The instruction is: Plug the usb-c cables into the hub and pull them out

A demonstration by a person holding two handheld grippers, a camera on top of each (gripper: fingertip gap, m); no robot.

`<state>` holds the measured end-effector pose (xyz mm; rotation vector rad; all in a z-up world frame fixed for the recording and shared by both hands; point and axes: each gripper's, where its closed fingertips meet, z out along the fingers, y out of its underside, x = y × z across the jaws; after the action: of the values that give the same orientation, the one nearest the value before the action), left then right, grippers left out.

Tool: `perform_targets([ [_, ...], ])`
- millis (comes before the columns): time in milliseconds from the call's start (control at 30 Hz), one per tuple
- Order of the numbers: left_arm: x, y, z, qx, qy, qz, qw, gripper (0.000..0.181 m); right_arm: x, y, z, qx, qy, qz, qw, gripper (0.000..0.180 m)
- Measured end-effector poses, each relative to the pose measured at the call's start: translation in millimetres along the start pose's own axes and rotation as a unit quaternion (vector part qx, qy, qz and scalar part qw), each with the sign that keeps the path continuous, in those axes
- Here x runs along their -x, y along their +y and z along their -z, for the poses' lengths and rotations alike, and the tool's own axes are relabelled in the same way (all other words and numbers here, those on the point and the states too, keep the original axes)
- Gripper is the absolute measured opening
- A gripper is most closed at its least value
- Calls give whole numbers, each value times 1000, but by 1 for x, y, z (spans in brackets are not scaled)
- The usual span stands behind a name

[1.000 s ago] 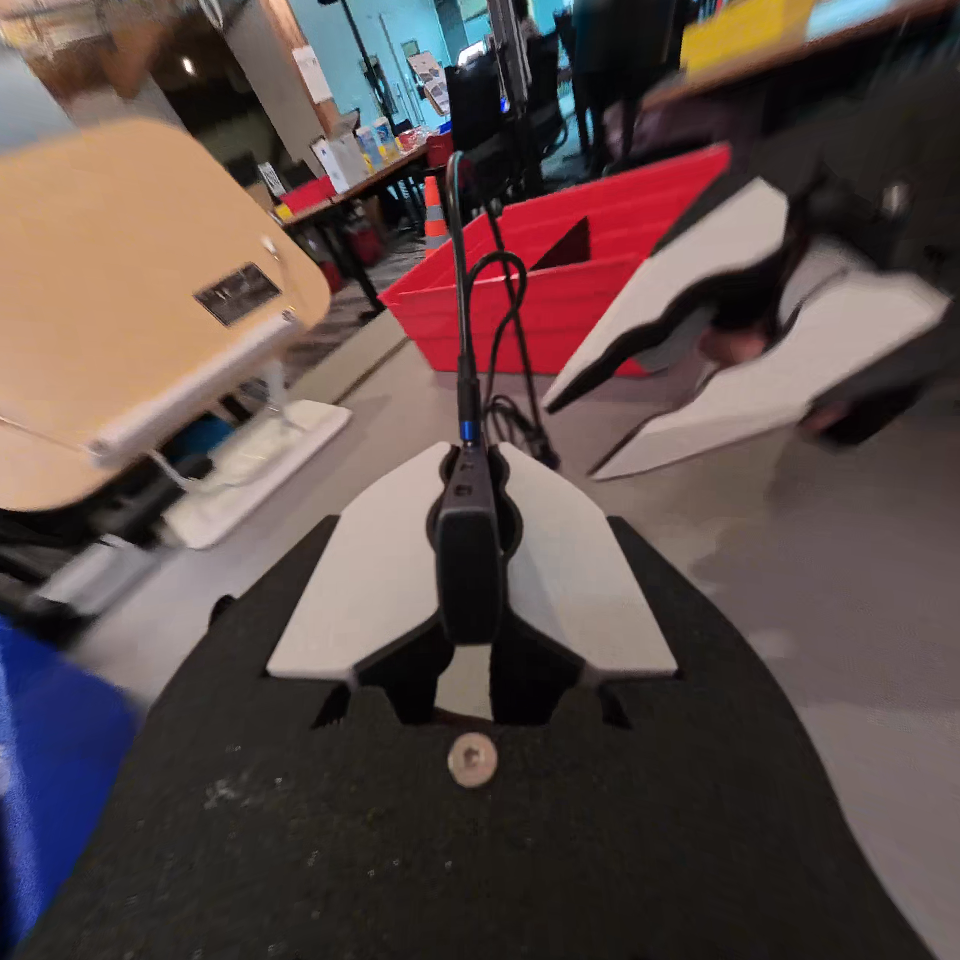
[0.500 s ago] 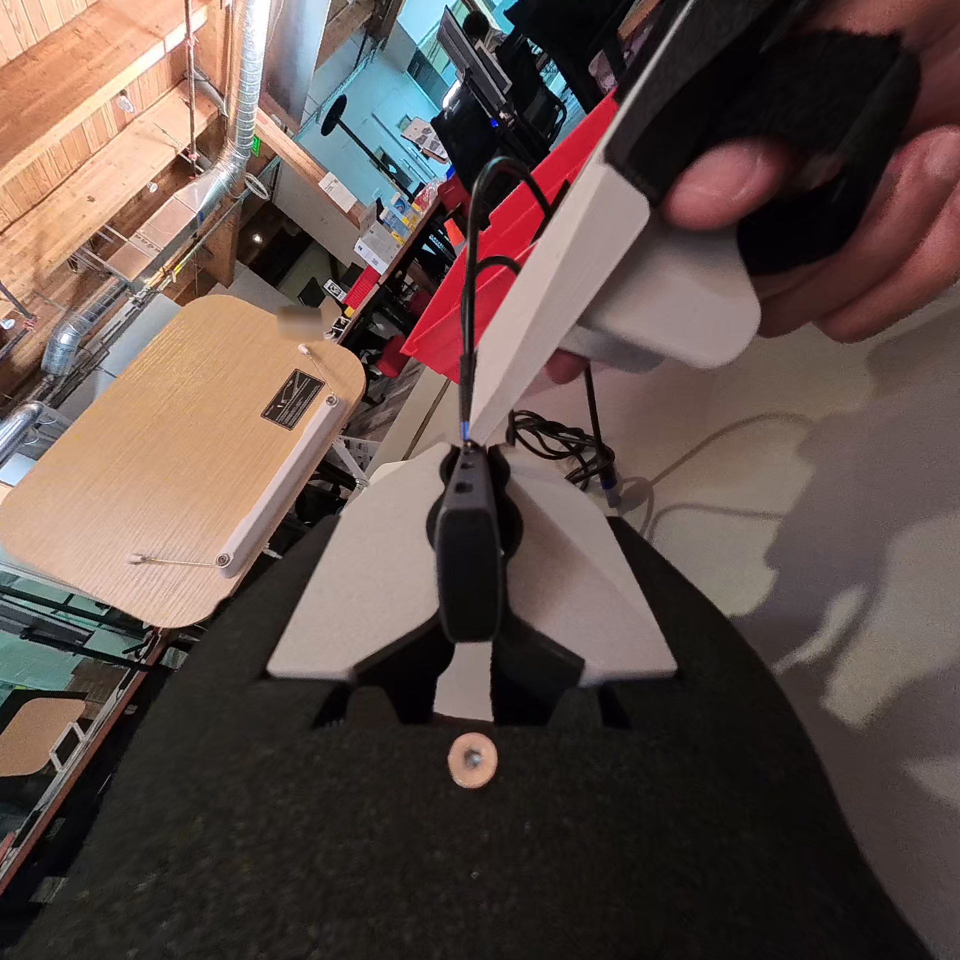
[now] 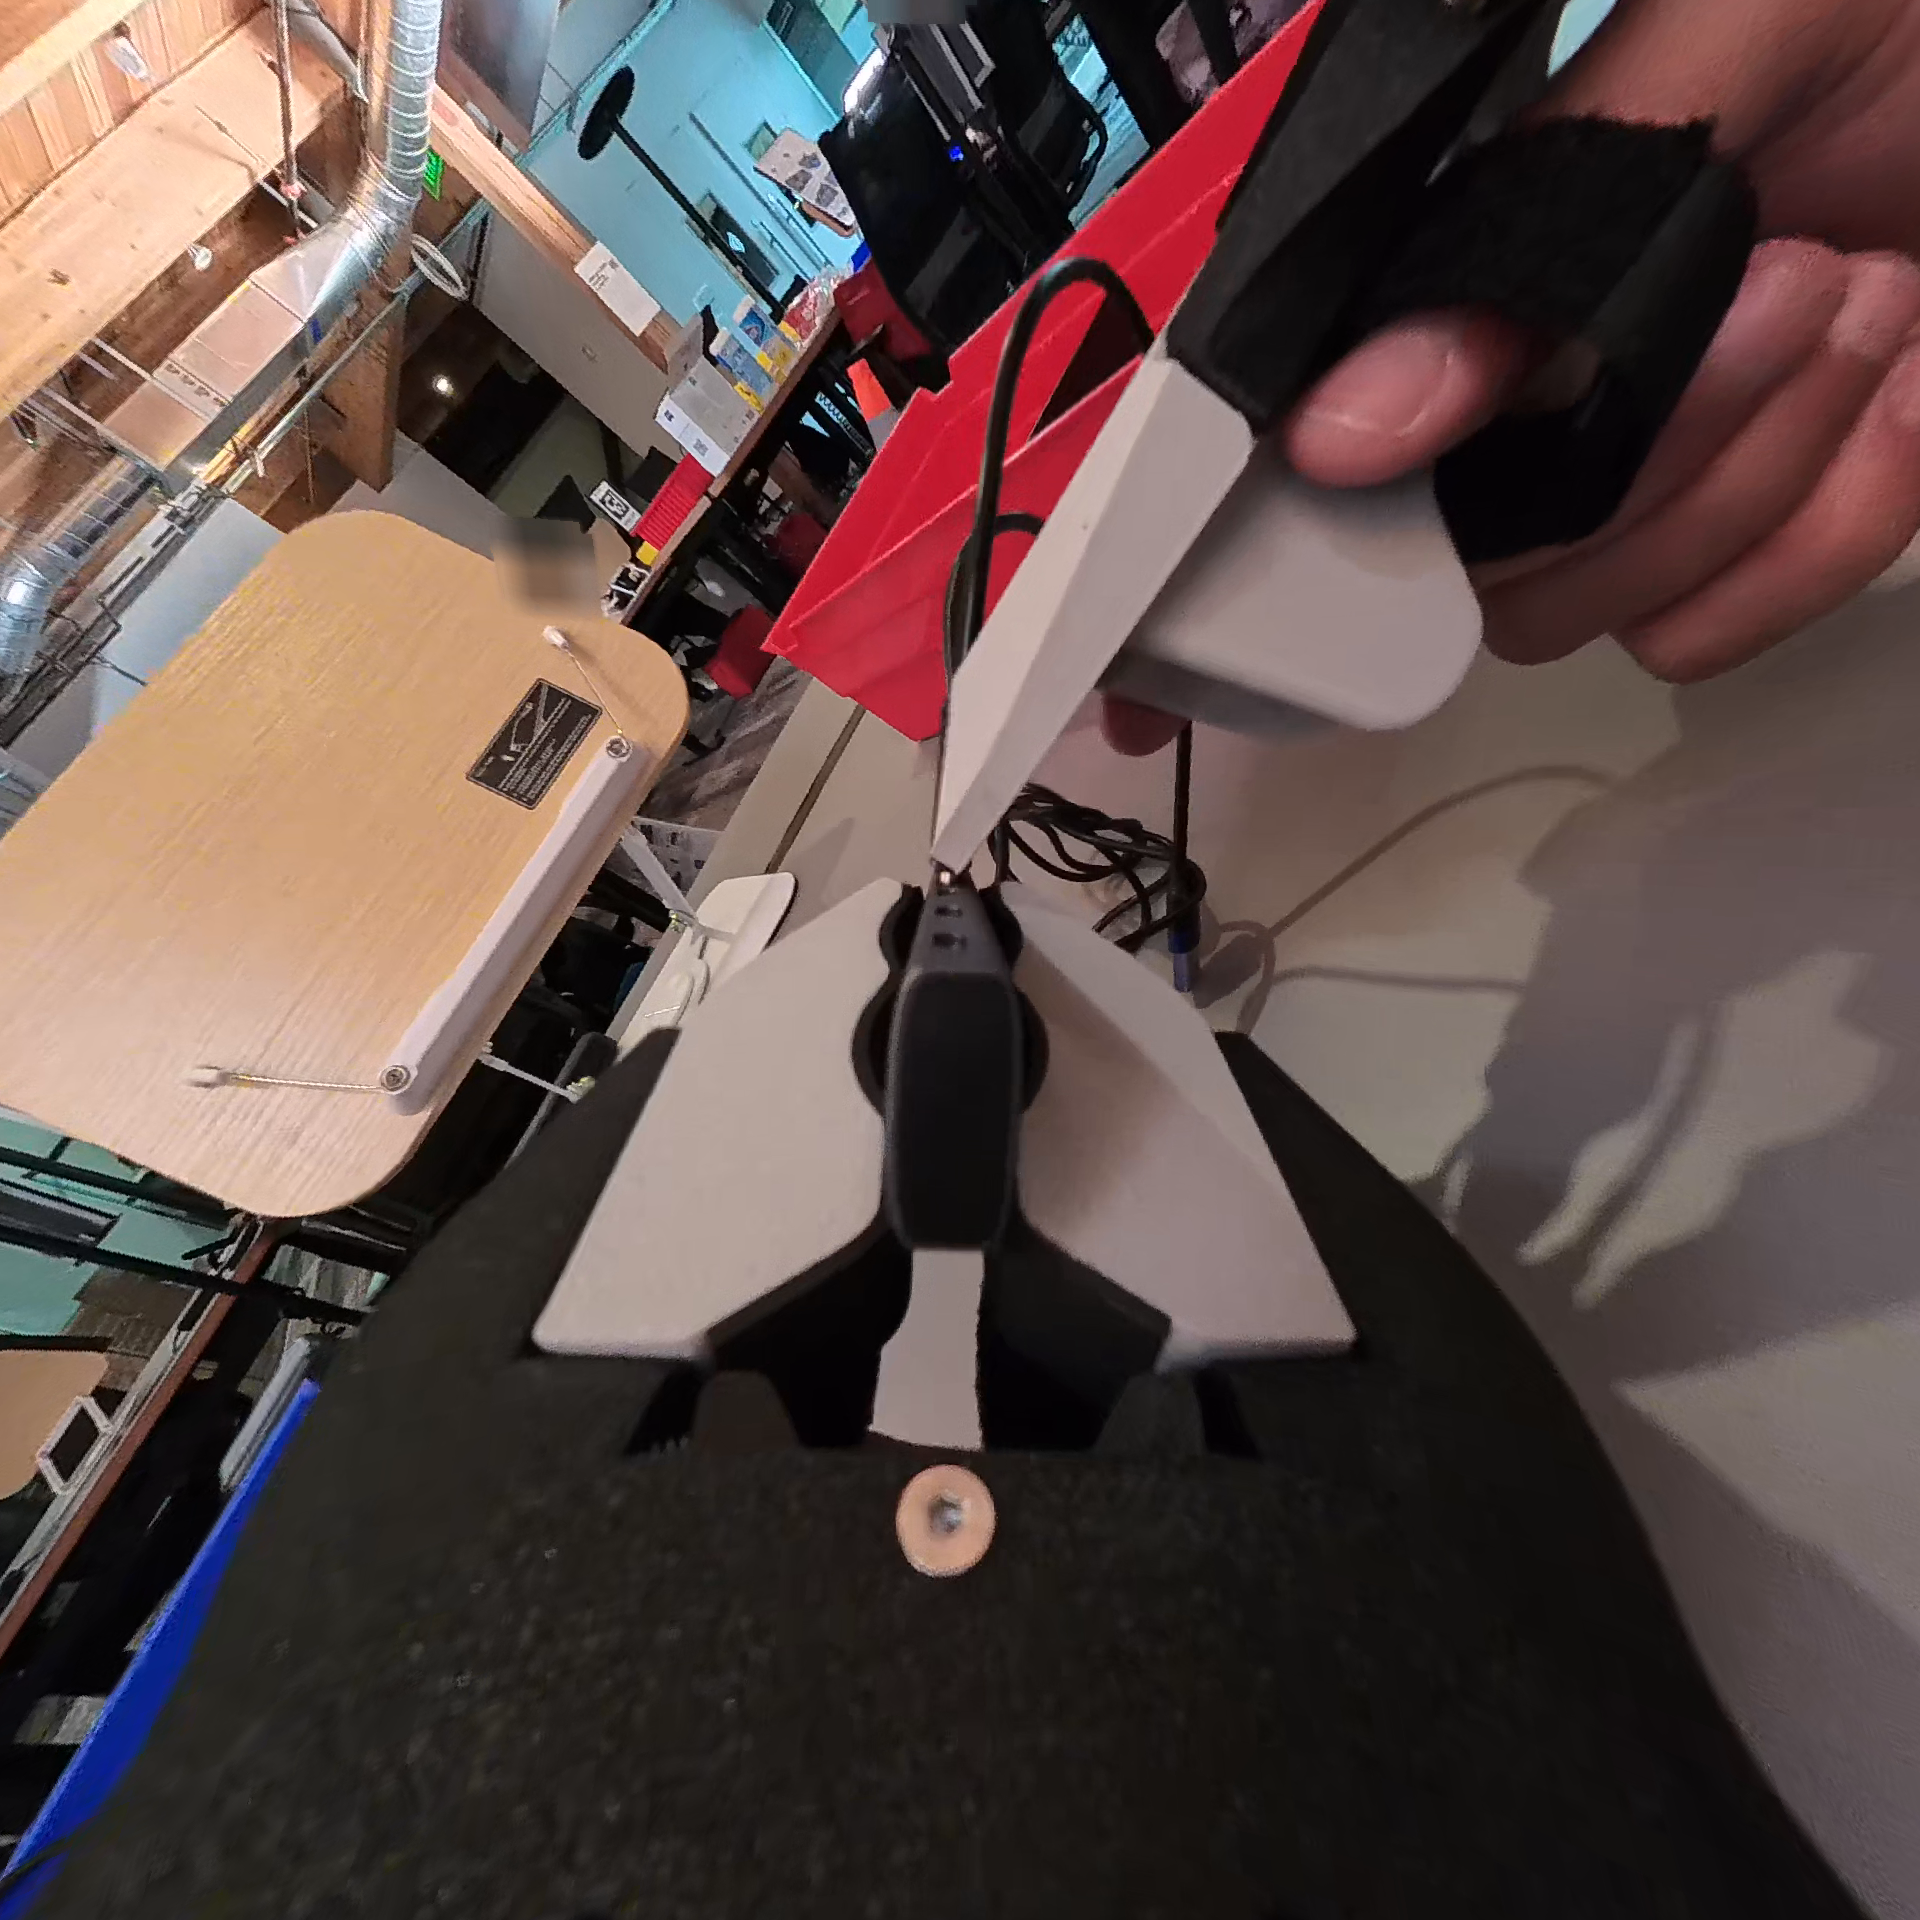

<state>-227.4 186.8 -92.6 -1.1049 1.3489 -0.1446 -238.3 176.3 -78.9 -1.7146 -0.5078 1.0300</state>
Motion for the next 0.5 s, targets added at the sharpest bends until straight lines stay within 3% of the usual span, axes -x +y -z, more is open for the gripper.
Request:
perform_targets([
  [67, 8, 5, 1, 21, -18, 12, 1000, 11, 1, -3, 1, -4, 0, -2, 1000, 10],
  [133, 35, 41, 10, 86, -64, 50, 993, 11, -9, -31, 20, -71, 14, -30, 997, 10],
  [233, 54, 34, 27, 49, -80, 95, 991, 11, -33, -65, 61, -112, 26, -23, 993, 10],
  [367, 47, 16, 18, 60, -99, 57, 992, 11, -19, -46, 56, -36, -66, -76, 994, 10],
  [500, 58, 42, 21, 112, -141, 46, 983, 10, -2, 21, 38, 129, -113, -107, 979, 10],
])
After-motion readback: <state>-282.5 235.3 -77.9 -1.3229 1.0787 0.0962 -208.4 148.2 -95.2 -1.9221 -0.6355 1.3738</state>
